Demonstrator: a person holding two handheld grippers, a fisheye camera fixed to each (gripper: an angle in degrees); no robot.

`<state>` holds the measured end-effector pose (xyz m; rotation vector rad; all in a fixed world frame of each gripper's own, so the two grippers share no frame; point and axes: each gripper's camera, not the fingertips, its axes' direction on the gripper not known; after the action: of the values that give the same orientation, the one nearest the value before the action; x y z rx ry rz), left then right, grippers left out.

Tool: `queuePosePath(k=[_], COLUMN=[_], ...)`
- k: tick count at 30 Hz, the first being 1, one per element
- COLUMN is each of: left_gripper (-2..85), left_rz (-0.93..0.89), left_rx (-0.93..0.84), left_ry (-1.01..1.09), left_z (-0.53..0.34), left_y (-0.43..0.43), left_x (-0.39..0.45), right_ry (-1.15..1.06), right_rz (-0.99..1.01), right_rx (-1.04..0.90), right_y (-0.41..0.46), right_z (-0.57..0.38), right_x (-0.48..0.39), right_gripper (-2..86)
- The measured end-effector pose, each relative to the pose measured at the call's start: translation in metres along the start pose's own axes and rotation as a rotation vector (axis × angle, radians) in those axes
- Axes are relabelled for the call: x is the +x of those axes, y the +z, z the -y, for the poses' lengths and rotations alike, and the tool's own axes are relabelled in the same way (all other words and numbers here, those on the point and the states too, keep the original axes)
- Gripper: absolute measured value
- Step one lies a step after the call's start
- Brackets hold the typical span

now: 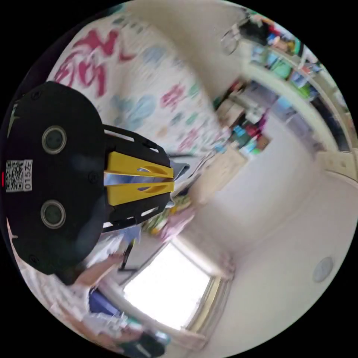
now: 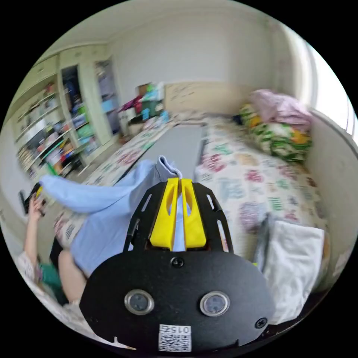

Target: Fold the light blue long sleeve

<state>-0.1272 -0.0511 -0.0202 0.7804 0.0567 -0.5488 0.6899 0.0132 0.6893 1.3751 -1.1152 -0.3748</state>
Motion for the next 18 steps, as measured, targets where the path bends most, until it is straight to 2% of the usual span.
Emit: queuePosePath(k=[1,2,3,4,5,6,8,12,13,18], left_gripper=[2.1,3.9,7.5,10.1,15.2,15.2,14.6,15.2,15.2,14.9], left_rz=[0.16,0.222,0.287,0.29,0.25,0.196,0.128,0.02,0.026,0.065], left_rx=[0.146,0.211,0.309,0.33,0.306,0.239,0.081,-0.446,-0.533,-0.774], left_ry=[0.051,0.054,0.002,-0.028,-0.054,-0.027,0.032,0.039,0.031,0.032], left_z=[0.025,0.032,0.037,0.037,0.033,0.021,-0.011,-0.104,-0.127,-0.173], left_y=[-0.002,-0.002,-0.004,-0.004,0.0,0.008,0.027,0.077,0.081,0.095], left_x=[0.003,0.003,-0.001,-0.003,-0.004,-0.001,0.006,0.002,0.0,0.004], right_ry=[0.124,0.262,0.332,0.414,0.375,0.325,0.225,0.203,0.212,0.187], right_rz=[-0.201,-0.371,-0.419,-0.396,-0.275,-0.206,0.011,0.233,0.297,0.36], right_rx=[0.088,0.142,0.165,0.222,0.241,0.223,0.028,-0.28,-0.354,-0.541], right_y=[-0.046,-0.091,-0.112,-0.15,-0.169,-0.172,-0.151,-0.114,-0.114,-0.156], right_z=[0.052,0.079,0.081,0.069,0.05,0.039,-0.017,-0.131,-0.16,-0.205], right_x=[0.056,0.099,0.114,0.129,0.126,0.12,0.088,0.037,0.025,-0.012], right_gripper=[1.9,2.3,2.8,3.9,6.1,7.3,9.4,11.3,11.9,13.7])
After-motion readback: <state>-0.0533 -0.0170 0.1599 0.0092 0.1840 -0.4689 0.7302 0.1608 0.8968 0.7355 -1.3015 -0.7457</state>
